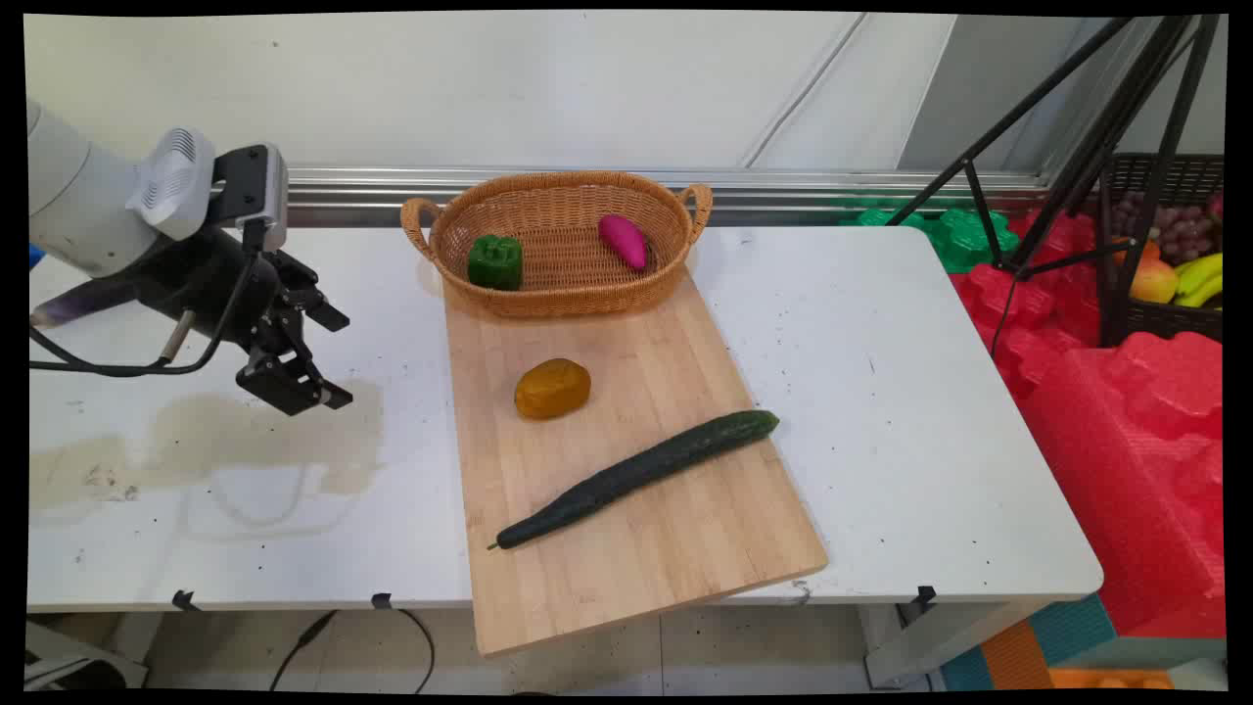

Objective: Pick up the potato from the cutting board

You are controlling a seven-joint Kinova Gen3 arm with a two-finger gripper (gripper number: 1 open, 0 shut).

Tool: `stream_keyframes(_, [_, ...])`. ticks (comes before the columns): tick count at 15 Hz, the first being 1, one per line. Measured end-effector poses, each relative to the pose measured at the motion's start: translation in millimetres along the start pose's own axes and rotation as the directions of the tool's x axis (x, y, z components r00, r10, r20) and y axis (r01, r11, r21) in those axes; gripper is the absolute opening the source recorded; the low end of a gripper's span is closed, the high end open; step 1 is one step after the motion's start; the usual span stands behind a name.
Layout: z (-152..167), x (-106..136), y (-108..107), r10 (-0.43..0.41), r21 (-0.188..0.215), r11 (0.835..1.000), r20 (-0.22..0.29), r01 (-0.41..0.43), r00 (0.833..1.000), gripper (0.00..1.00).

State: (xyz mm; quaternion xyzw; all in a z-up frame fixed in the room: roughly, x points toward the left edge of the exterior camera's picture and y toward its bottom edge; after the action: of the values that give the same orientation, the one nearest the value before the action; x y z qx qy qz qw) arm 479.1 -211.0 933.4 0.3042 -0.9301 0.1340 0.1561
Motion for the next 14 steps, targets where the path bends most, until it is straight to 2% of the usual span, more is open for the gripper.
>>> stream_keyframes(2, [1.0, 5.3, 1.5, -0.004, 0.001, 1.000, -0.020, 0.004, 1.000, 1.00])
stream_keyframes(7, [18.4, 41.0, 5.9, -0.046, 0.010, 0.999, -0.098, 0.048, 0.994, 1.00])
stream_keyframes(14, [67.0, 86.1, 7.7, -0.058, 0.013, 0.998, -0.125, 0.060, 0.990, 1.00])
